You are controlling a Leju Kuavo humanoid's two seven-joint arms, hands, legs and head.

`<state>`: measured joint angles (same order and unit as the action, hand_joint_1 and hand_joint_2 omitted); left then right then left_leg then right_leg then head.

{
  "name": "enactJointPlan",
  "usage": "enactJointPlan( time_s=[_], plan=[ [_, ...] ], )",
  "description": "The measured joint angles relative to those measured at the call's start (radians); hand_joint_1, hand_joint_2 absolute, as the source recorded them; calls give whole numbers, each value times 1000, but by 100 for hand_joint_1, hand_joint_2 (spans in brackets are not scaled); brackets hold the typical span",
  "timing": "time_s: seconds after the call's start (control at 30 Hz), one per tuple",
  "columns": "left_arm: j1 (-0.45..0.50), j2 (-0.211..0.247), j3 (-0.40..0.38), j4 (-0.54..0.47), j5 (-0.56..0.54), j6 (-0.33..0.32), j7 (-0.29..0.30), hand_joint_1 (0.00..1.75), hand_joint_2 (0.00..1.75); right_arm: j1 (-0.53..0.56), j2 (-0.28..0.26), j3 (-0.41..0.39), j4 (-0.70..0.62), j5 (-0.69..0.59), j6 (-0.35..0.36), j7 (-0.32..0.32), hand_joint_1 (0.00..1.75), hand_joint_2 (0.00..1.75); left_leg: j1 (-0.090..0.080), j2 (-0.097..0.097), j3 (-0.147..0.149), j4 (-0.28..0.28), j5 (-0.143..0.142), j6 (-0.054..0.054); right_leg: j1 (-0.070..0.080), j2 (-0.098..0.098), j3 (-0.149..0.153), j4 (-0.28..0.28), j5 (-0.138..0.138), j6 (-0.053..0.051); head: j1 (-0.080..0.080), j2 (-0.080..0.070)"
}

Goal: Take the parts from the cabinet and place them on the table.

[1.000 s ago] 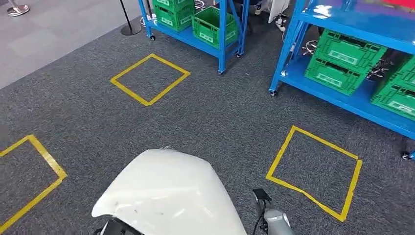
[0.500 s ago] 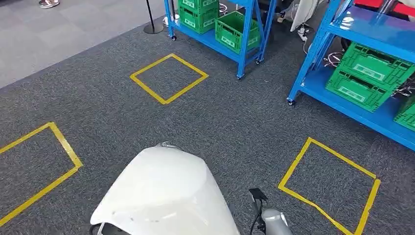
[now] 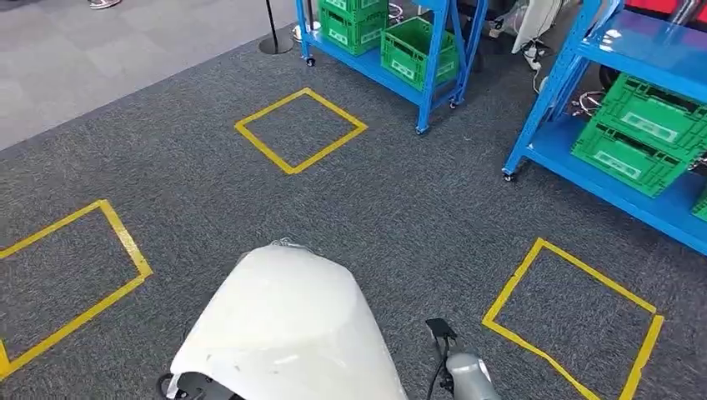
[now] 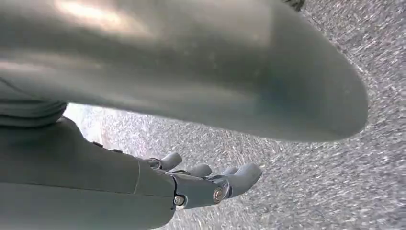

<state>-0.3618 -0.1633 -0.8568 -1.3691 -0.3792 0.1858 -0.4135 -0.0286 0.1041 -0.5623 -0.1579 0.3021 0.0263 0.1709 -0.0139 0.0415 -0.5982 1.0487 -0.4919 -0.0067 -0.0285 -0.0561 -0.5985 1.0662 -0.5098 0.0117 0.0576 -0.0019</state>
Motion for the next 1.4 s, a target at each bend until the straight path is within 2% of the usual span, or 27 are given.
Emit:
enactJointPlan(
  time_s=[0.1,0.13,0.17,0.23,0.3,0.33,0.37,0.43,0.47,0.6,0.63,0.67,0.73,0.8,0.83,0.87,0.93,0.97,1.0,1.13,1.17,1.2,1.23,1.3,1.33,1.37,1.4],
  plan=[
    [-1,0,0,0,0,0,0,175,175,-1,2,0,0,-3,0,0,0,0,-6,-24,-8,-12,8,17,-2,-23,14,-17,5,22,-1,0],
    [0,-2,0,0,0,0,1,175,175,-1,3,0,0,-3,0,0,0,0,5,-31,11,-28,19,26,-7,-11,14,-6,-1,26,0,0],
    [-3,-3,0,-1,0,0,0,175,175,0,3,0,0,-3,0,0,0,0,2,-38,15,-33,22,33,-7,20,6,16,-17,25,-1,0],
    [-4,-6,0,0,0,0,1,175,175,2,3,0,0,-3,0,0,0,0,1,-53,15,-33,24,43,0,48,-63,158,-95,23,5,0],
    [-1,-6,0,5,0,-2,3,175,175,8,2,0,0,-6,0,0,0,0,-3,-73,14,-31,22,46,5,53,-126,273,-128,23,6,0],
    [2,-8,-1,5,0,-5,5,175,175,10,2,0,0,-9,0,0,0,0,-3,-85,14,-28,21,47,6,54,-129,269,-111,22,6,0],
    [5,-10,-2,5,0,-9,8,175,175,10,2,0,0,-13,0,0,0,0,-3,-97,14,-24,20,46,7,55,-109,220,-72,20,6,0],
    [7,-18,-8,6,-1,-10,10,175,175,11,2,0,0,-15,0,0,0,0,-3,-120,14,-14,14,42,3,73,-29,50,15,17,7,0],
    [8,-23,-13,8,0,-9,11,175,175,10,2,0,0,-15,0,0,0,0,-3,-129,9,-7,9,38,0,108,-4,-1,9,14,6,0],
    [14,-32,-24,5,0,-7,22,175,175,9,3,0,0,-8,-3,1,0,0,-5,-152,2,-10,9,17,9,81,-4,-8,13,-4,6,0],
    [14,-32,-25,3,0,-6,25,175,175,8,5,0,0,-5,-2,1,0,0,-6,-150,0,-5,5,12,-2,68,1,-18,18,-11,8,0],
    [13,-32,-26,0,0,-6,28,175,175,8,3,0,0,-2,-2,0,0,0,-10,-108,-8,16,-10,5,-2,62,5,-21,17,-17,4,0],
    [13,-32,-28,-3,0,2,30,175,175,12,3,0,0,10,5,0,0,0,0,-64,-72,141,-77,-8,0,42,9,-21,14,-23,0,0],
    [16,-26,-28,-3,1,14,30,175,175,15,1,0,0,23,8,0,0,0,11,-54,-144,274,-119,-18,0,18,12,-21,10,-24,-1,0],
    [19,-23,-28,-3,3,23,29,175,175,15,0,2,0,29,11,0,0,0,16,-52,-152,282,-108,-20,-1,6,14,-21,8,-23,-1,0],
    [22,-19,-27,-4,4,31,27,175,175,15,-2,5,0,35,15,0,0,0,20,-49,-136,244,-77,-22,-2,-4,17,-21,5,-20,-1,0],
    [23,-15,-24,-5,5,45,21,175,175,15,-4,11,0,45,16,0,0,0,22,-27,-54,86,4,-22,-3,-24,27,-21,-1,-13,-1,0],
    [23,-13,-22,-6,5,48,18,175,175,15,-6,14,0,47,17,0,0,0,20,18,-11,6,26,-19,-3,-32,33,-21,-5,-8,-1,0],
    [22,-13,-19,-8,5,51,16,175,175,15,-8,16,0,49,17,0,0,0,8,23,-4,-6,16,-13,4,-41,34,-20,-10,2,0,0],
    [20,-14,-15,-12,5,55,22,175,175,6,-8,28,-1,60,16,0,0,0,-1,-22,-6,-21,24,19,-8,-74,50,-34,-10,31,2,0],
    [20,-16,-15,-14,5,58,27,175,175,5,-7,31,-1,66,15,0,0,0,4,-34,6,-33,31,27,-14,-39,49,-19,-22,35,6,0],
    [14,-21,-14,-13,5,63,32,175,175,5,-6,35,-1,67,15,-1,0,0,6,-41,9,-35,34,34,-13,8,28,29,-52,31,5,0],
    [11,-21,-14,-13,5,63,34,175,175,6,-6,39,-1,69,14,0,0,0,6,-53,8,-35,34,39,-10,34,-8,101,-87,30,10,0],
    [16,-21,-14,-11,5,63,39,175,175,10,-8,43,-1,73,12,0,0,0,2,-79,8,-33,32,44,-3,50,-91,252,-144,29,15,0],
    [18,-21,-14,-10,5,64,39,175,175,11,-7,44,-1,74,12,0,0,0,1,-93,7,-31,32,44,1,52,-113,282,-140,27,16,0],
    [18,-20,-14,-9,5,64,39,175,175,11,-7,47,-1,75,12,0,0,0,0,-108,8,-28,31,45,4,53,-110,259,-111,23,16,0],
    [17,-21,-14,-10,5,64,39,175,175,10,-7,48,-1,75,12,0,0,0,0,-124,9,-25,30,44,5,56,-82,188,-61,19,15,0]
  ],
)
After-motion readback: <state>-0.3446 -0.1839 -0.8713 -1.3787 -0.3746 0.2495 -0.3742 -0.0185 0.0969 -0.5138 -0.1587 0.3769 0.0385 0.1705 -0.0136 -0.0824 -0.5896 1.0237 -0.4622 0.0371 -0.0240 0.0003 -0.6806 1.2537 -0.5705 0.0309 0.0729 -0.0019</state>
